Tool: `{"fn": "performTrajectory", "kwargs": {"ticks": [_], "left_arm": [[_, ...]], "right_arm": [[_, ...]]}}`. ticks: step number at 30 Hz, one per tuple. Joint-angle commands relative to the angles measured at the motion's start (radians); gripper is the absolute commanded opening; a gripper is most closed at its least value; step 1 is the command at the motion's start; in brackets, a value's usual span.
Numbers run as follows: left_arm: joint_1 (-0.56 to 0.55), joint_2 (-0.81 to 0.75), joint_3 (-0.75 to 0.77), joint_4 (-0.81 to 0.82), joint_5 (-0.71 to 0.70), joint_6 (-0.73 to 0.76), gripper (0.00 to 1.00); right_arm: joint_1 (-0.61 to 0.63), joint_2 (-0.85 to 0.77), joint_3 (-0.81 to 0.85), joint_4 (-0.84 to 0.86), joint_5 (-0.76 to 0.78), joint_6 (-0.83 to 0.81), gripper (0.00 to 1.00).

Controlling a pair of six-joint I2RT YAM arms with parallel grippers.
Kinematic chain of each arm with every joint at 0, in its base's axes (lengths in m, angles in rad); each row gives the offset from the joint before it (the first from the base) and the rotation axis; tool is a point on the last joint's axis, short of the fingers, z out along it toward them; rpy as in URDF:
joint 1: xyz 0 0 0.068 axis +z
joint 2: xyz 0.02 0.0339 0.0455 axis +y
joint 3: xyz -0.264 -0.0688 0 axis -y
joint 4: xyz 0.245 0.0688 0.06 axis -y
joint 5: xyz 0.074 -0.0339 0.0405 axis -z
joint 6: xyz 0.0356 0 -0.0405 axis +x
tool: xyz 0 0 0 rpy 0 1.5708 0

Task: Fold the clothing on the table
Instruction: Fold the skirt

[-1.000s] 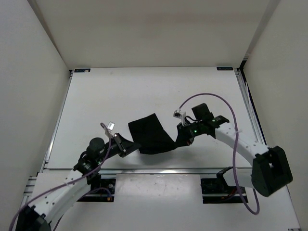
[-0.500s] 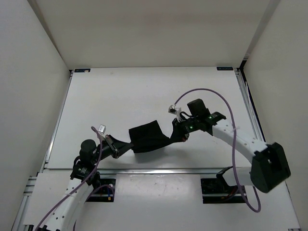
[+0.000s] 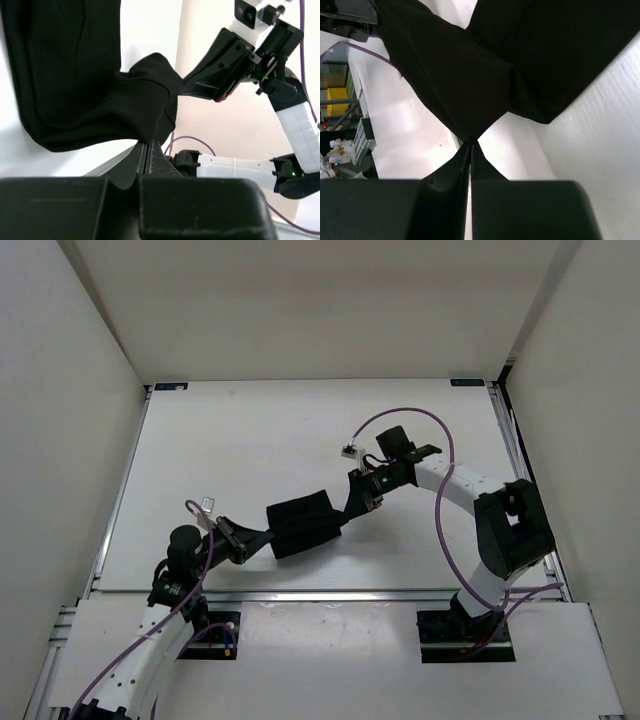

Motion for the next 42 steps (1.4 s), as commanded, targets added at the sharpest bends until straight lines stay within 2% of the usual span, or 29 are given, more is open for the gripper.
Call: {"fn": "performTrajectory", "kwargs": {"ticks": [1, 7, 9, 16, 20, 23, 27, 31, 36, 38, 42], "left_arm": [[0.037, 0.021, 0.01, 0.023, -0.064, 0.033, 0.0], [-0.008, 0.122, 0.024, 0.073, -0.148, 0.071, 0.0], [-0.015, 0.183, 0.036, 0.139, -0.164, 0.082, 0.0], [0.034, 0.314, 0.105, 0.197, -0.178, 0.134, 0.0], [0.032, 0.354, 0.162, 0.19, -0.173, 0.162, 0.0], [-0.012, 0.352, 0.186, 0.162, -0.184, 0.162, 0.0], [-0.11, 0.253, 0.153, 0.1, -0.223, 0.116, 0.0], [-0.161, 0.079, 0.07, -0.015, -0.196, 0.03, 0.0], [-0.175, -0.25, -0.053, -0.248, -0.132, -0.09, 0.0], [-0.158, -0.29, -0.074, -0.325, -0.055, -0.094, 0.0], [-0.127, -0.258, -0.049, -0.387, 0.016, -0.016, 0.0]], "right_arm": [[-0.047, 0.009, 0.029, -0.01, 0.058, -0.011, 0.0], [-0.056, 0.018, 0.043, 0.037, 0.083, 0.006, 0.0], [-0.057, 0.027, 0.052, 0.047, 0.099, 0.015, 0.0], [-0.106, 0.075, 0.101, 0.06, 0.11, 0.049, 0.01], [-0.123, 0.054, 0.104, 0.066, 0.089, 0.046, 0.0], [-0.111, 0.005, 0.077, 0.043, 0.109, 0.012, 0.0], [-0.058, -0.125, -0.015, -0.006, 0.181, -0.054, 0.0], [0.005, -0.251, -0.127, -0.063, 0.241, -0.084, 0.0], [0.079, -0.33, -0.253, -0.183, 0.271, -0.117, 0.0], [0.104, -0.348, -0.305, -0.232, 0.299, -0.121, 0.0], [0.107, -0.396, -0.338, -0.236, 0.346, -0.127, 0.0]]}}
